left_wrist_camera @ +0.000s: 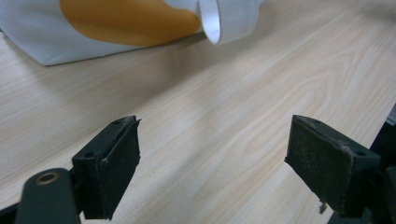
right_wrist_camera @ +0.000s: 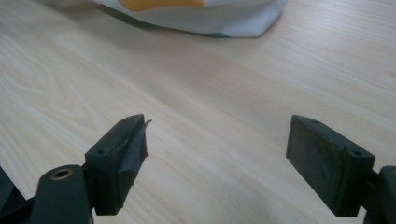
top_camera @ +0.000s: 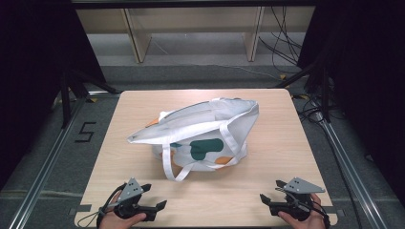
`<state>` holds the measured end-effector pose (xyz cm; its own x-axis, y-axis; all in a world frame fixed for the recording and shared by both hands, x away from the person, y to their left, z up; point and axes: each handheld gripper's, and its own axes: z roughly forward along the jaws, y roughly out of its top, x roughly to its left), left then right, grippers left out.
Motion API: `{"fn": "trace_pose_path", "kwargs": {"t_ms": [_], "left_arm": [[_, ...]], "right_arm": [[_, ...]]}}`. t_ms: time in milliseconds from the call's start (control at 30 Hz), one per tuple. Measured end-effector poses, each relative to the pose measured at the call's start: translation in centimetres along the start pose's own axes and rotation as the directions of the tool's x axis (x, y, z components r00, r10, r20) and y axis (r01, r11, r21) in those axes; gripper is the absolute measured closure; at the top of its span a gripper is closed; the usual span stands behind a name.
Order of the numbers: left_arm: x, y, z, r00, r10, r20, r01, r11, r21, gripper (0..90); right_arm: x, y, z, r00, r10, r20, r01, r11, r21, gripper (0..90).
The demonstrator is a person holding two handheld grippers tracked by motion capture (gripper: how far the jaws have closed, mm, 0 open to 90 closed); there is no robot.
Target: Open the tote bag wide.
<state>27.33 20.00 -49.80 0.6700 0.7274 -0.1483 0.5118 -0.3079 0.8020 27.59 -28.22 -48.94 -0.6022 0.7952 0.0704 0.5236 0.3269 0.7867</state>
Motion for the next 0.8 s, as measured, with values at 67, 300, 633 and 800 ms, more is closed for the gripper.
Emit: {"fn": "trace_pose_path", "kwargs": {"t_ms": [67, 300, 633, 800], "left_arm": [[0.31, 0.01, -0.09, 0.9994, 0.032, -0.013, -0.032, 0.9994, 0.015, 17.3], [0.19, -0.1, 0.0, 0.9997, 0.0, -0.023, 0.001, 0.9999, 0.014, 17.4], [0.19, -0.1, 0.11, 0.9998, 0.009, -0.019, -0.009, 0.9999, 0.007, 17.3], [0.14, -0.13, 0.14, 0.9998, -0.009, -0.019, 0.009, 0.9999, 0.004, 17.3]], "right_arm": [[0.16, -0.08, -0.02, 0.9998, 0.019, 0.007, -0.019, 0.9998, 0.008, 21.6], [-0.03, -0.09, 0.13, 0.9999, -0.014, 0.003, 0.014, 0.9994, 0.033, 21.8], [0.3, -0.17, 0.19, 0.9997, 0.025, -0.005, -0.025, 0.999, 0.037, 21.9], [0.33, -0.15, 0.06, 0.9994, 0.034, -0.004, -0.034, 0.9983, 0.047, 21.9]]}}
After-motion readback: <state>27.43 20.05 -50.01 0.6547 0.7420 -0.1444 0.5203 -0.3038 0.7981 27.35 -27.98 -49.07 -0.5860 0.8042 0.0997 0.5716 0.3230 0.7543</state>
